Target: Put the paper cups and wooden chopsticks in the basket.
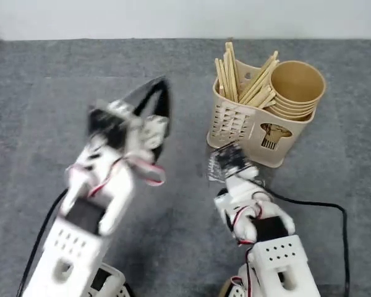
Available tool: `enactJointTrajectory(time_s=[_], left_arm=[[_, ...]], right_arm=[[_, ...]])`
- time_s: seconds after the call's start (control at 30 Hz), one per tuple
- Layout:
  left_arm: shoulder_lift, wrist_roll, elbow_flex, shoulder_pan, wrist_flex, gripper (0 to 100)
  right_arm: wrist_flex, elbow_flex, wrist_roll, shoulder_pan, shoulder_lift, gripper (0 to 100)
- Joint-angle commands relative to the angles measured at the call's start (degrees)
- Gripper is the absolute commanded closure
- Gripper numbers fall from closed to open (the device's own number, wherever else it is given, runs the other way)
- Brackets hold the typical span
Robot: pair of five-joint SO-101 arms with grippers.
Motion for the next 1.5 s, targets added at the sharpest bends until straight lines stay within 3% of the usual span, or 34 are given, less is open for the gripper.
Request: enactJointTrajectory(time_s=[0.0, 0.2, 0.37, 0.53, 0.83, 1.1, 1.33, 1.47], left_arm=[[-16.7, -0.53, 6.37, -6.51, 4.66, 99], [-37.36, -0.53, 18.95, -17.93, 12.92, 99], [-47.74, -0.44, 27.65, -20.84, 19.25, 99], [-46.95, -0.35, 31.34, -20.84, 23.74, 99], [-46.95, -0.35, 42.68, -22.42, 23.65, 99], [-46.77, -0.26, 44.53, -28.57, 30.07, 99], [-46.86, -0.53, 44.53, -29.27, 43.34, 99], [-46.86, -0.35, 44.53, -29.19, 44.75, 99]], right_arm=[[1.8, -5.63, -2.99, 5.41, -0.92, 99.1], [2.24, -5.8, -7.65, 10.68, -0.92, 99.1], [3.56, -5.19, -8.44, 12.44, -4.88, 99.1], [9.1, -2.37, -8.44, 12.35, -17.54, 99.1], [11.56, 13.8, -7.82, 12.62, -41.1, 99.1], [15.34, 16.7, -5.98, 12.7, -41.1, 98.8], [16.22, 19.52, -6.51, 12.62, -41.1, 99.0], [18.24, 19.52, -6.33, 12.62, -41.1, 99.0]])
